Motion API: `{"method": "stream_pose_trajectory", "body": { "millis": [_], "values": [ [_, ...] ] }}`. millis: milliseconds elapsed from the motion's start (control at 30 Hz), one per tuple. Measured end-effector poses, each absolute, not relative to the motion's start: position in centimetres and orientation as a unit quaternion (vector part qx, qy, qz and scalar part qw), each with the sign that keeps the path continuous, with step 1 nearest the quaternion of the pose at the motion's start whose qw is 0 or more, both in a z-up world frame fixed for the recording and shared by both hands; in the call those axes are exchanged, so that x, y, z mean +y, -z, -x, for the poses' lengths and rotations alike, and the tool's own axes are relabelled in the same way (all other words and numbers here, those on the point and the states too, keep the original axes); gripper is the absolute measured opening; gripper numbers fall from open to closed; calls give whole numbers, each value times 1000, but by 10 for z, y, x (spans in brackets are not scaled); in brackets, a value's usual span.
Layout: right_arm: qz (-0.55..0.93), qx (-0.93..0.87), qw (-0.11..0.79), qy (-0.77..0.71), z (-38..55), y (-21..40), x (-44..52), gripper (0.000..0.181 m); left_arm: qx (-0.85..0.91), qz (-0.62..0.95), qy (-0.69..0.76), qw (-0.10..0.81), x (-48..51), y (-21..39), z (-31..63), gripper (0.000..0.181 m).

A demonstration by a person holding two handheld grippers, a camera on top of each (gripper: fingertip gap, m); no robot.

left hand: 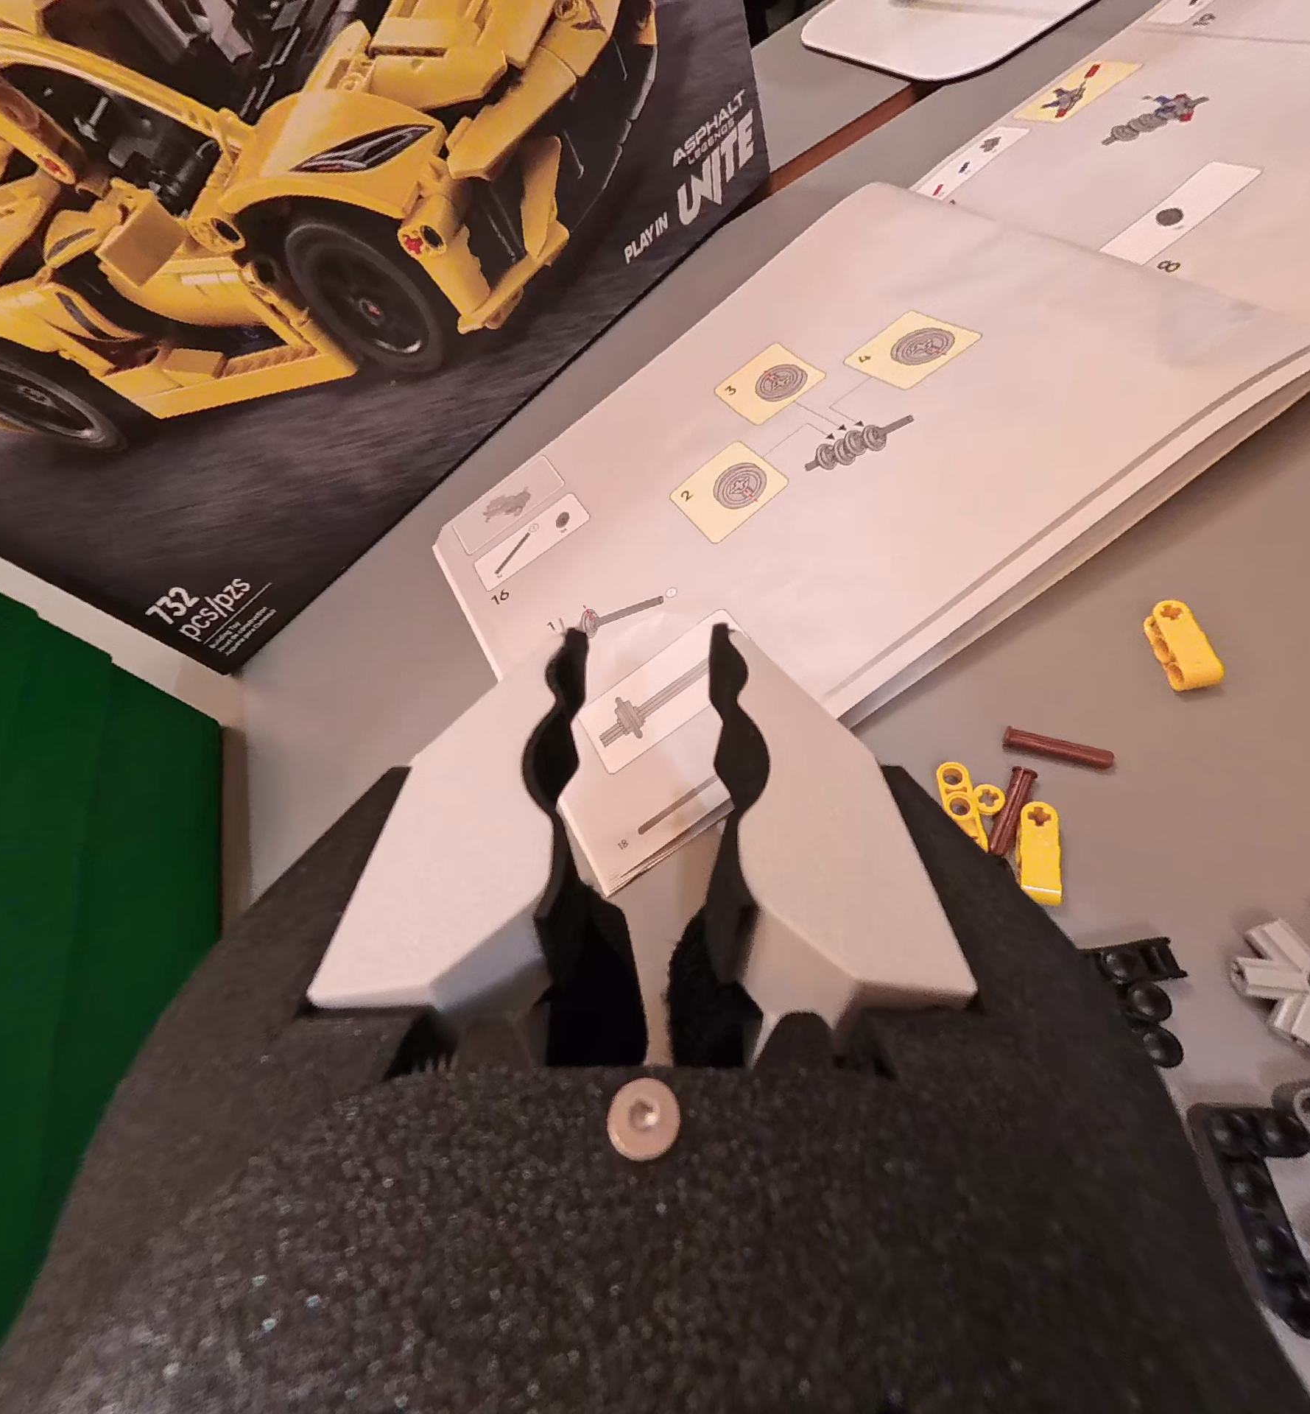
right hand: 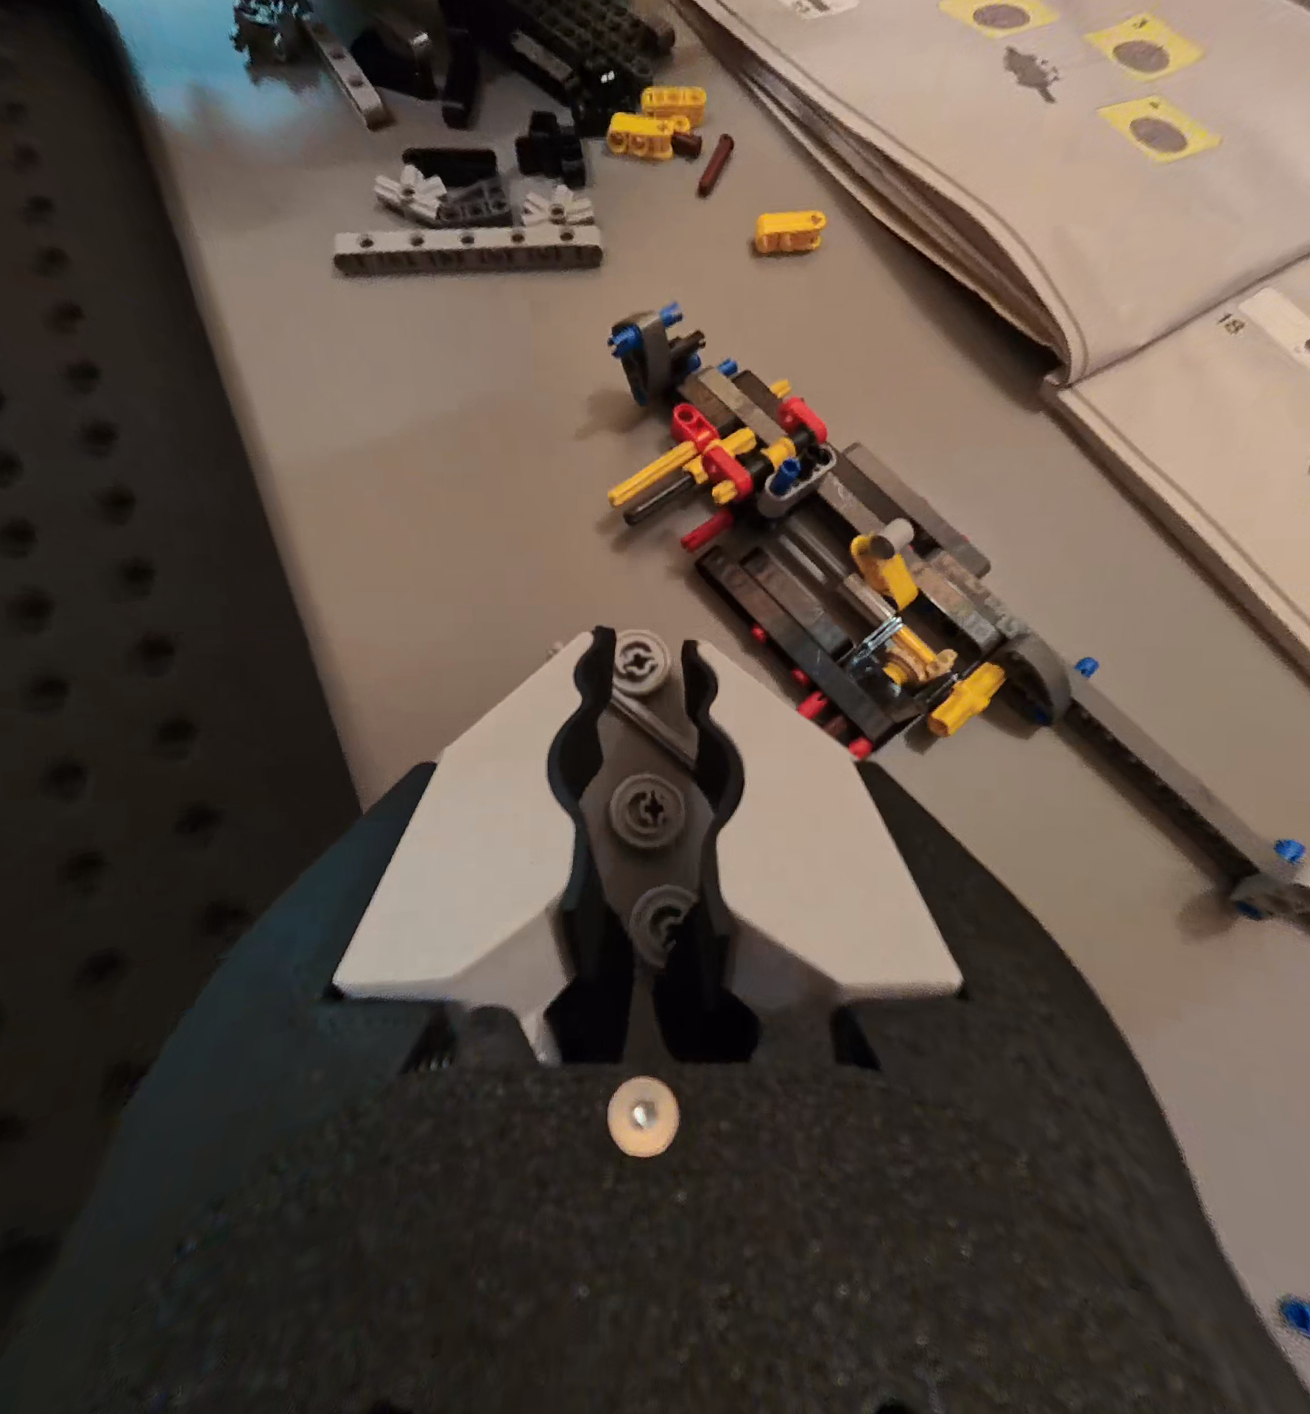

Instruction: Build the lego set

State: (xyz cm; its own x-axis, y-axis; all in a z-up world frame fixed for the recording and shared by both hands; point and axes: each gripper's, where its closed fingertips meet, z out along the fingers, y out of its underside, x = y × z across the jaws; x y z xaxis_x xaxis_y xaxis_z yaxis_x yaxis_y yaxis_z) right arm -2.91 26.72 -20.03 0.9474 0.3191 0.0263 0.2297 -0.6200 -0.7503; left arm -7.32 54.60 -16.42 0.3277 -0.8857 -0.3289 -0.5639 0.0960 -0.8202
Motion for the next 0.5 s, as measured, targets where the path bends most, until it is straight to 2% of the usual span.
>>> {"method": "stream_pose_trajectory", "body": {
  "millis": [200, 500],
  "values": [
    [907, -145, 387, -82, 30, 208, 265, 20, 561, 653, 163, 483, 545, 167, 73, 30],
    [900, -140, 409, -57, 29, 201, 270, 13, 564, 648, 160, 486, 543, 167, 72, 30]
  ]
}}
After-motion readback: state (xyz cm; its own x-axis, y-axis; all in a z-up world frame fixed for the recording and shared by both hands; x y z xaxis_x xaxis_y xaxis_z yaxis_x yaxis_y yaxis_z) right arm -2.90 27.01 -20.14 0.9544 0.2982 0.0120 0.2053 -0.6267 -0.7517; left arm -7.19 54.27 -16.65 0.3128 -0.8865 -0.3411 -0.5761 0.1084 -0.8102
